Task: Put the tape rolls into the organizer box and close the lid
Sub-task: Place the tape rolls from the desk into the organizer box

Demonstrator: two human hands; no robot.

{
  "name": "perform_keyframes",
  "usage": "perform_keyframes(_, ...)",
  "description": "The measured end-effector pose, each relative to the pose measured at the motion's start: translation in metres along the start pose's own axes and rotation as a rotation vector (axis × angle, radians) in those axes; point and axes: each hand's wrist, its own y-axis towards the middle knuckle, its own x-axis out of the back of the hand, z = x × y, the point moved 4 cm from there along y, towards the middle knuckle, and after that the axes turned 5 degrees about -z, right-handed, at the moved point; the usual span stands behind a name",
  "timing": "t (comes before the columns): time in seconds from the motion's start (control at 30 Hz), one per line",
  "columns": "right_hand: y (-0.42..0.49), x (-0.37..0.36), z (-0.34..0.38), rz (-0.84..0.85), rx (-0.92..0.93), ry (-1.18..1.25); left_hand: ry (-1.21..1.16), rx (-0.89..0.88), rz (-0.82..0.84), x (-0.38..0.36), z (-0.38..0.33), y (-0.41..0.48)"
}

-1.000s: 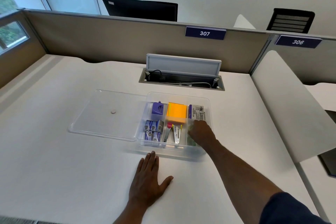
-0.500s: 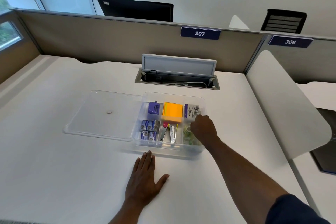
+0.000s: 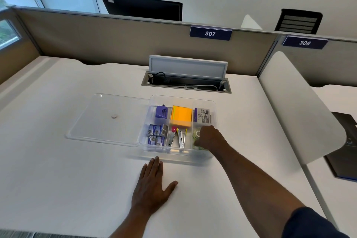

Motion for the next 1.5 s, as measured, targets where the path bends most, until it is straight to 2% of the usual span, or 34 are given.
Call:
perform_keyframes(0.17,-0.004,-0.008,-0.003,0.070,-0.024,-0.023,0.000,0.002,-0.005,-0.002,0.000,-0.001)
perform_keyframes(0.5,-0.004,-0.010,0.001,0.047,-0.017,-0.018,0.017,0.001,0.007,-0.004,0.000,-0.001)
perform_keyframes(0.7,-0.001,-0.011,0.009,0.045,-0.006,0.063,0.028,0.001,0.006,-0.005,0.002,-0.001)
perform_keyframes(0.87,0.001,-0.009,0.006,-0.029,-0.019,0.063,0.009,0.002,0.007,-0.004,0.000,0.001)
perform_keyframes(1.5,-0.001,-0.010,0.002,-0.094,-0.062,0.089,-0.010,0.006,-0.004,-0.004,0.001,0.001)
